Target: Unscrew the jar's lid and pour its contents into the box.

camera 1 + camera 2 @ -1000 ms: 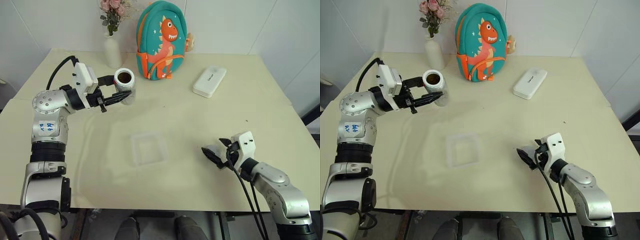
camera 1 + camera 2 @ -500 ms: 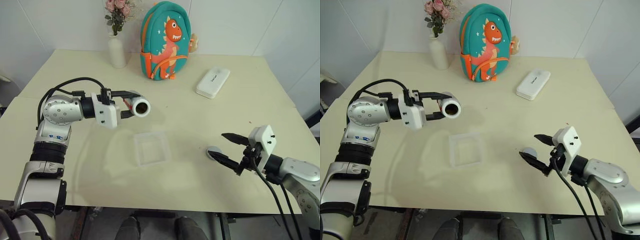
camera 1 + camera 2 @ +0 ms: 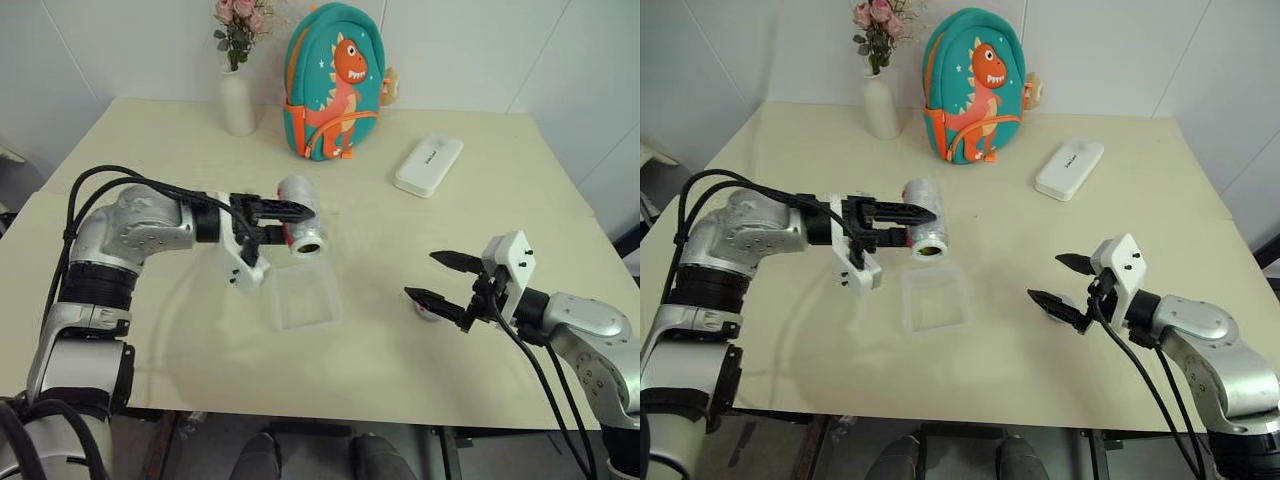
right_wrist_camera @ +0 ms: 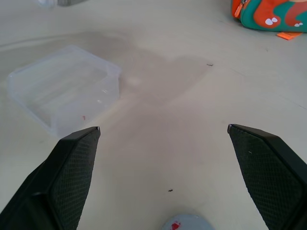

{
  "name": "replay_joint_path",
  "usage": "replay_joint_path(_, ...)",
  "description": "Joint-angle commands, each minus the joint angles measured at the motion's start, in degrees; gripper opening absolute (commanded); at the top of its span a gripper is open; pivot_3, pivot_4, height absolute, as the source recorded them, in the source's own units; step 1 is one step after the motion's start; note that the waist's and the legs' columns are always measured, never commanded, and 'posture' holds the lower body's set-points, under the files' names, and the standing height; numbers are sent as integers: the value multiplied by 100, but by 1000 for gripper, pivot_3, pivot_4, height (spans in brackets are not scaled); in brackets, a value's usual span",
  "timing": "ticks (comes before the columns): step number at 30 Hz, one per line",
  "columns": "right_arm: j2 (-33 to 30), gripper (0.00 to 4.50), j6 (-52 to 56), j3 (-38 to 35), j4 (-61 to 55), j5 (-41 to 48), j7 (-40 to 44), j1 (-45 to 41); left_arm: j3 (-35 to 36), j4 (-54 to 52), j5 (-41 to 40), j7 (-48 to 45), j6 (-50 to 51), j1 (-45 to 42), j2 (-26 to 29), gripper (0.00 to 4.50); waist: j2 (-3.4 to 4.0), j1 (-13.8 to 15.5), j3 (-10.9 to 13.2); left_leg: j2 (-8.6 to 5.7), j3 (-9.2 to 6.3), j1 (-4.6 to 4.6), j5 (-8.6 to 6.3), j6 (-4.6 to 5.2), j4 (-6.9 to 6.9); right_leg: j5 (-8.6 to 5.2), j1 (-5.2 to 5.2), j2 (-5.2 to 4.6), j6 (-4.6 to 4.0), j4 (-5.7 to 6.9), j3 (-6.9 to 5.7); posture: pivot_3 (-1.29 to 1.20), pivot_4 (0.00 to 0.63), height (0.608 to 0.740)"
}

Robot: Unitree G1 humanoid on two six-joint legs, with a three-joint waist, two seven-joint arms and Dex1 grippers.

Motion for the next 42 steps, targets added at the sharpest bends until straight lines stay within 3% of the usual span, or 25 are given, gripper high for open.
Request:
replay_joint_path(1,-15,4480,-97,-58,-52,16,34,-77,-19,-401,420,547,-37,-155,84,1966,0,-6,0,0,0,0,0,0,-1,0,-1,0,0,1,0,0,150,740)
replay_joint_path(7,-121,4480,-50,-100,8,35,93,-162,-500,-1194,3215,3062,208,-61,490,1966,0,4,0,0,2,2,0,0,2,1,-1,0,2,3,4,0,150,740)
replay_joint_path(12,-150,4480,-23,-54,46,22,121,-237,-1253,-1771,4558,4992,878,-145,904,1966,-1,18,0,-1,2,-1,0,3,9,5,2,-2,9,3,7,0,150,740)
replay_joint_path(17,-137,4480,-25,60,120,-6,172,-347,-1849,-1933,5096,5941,1362,-189,1138,1966,-1,10,0,-1,3,0,0,3,8,5,1,-2,9,6,7,0,150,740)
replay_joint_path(29,-107,4480,-97,203,377,-124,298,-665,-2457,-1769,5635,6867,2457,-361,1367,1966,-1,17,0,-2,6,0,1,5,7,5,0,-1,9,10,8,0,150,740)
replay_joint_path(33,-111,4480,-71,122,341,-55,319,-644,-2126,-742,4226,6009,2232,-471,1142,1966,0,8,-1,-2,6,1,1,6,7,5,-1,-2,9,14,8,0,150,740)
replay_joint_path(37,-135,4480,-180,45,464,-20,475,-675,-1348,255,1472,4337,2480,-40,764,1966,0,-1,-1,-2,9,2,3,6,7,5,-5,-1,8,20,7,0,150,740)
replay_joint_path(40,-122,4480,-241,22,583,36,605,-788,-788,231,42,3244,3235,425,465,1966,3,-5,-2,-1,14,7,2,6,3,4,-4,-4,8,20,8,0,150,740)
replay_joint_path(42,-10,4480,-364,-103,661,256,786,-839,-149,14,-1373,2320,4454,807,13,1966,4,6,-3,1,12,6,3,5,6,4,-6,-2,7,26,4,0,150,740)
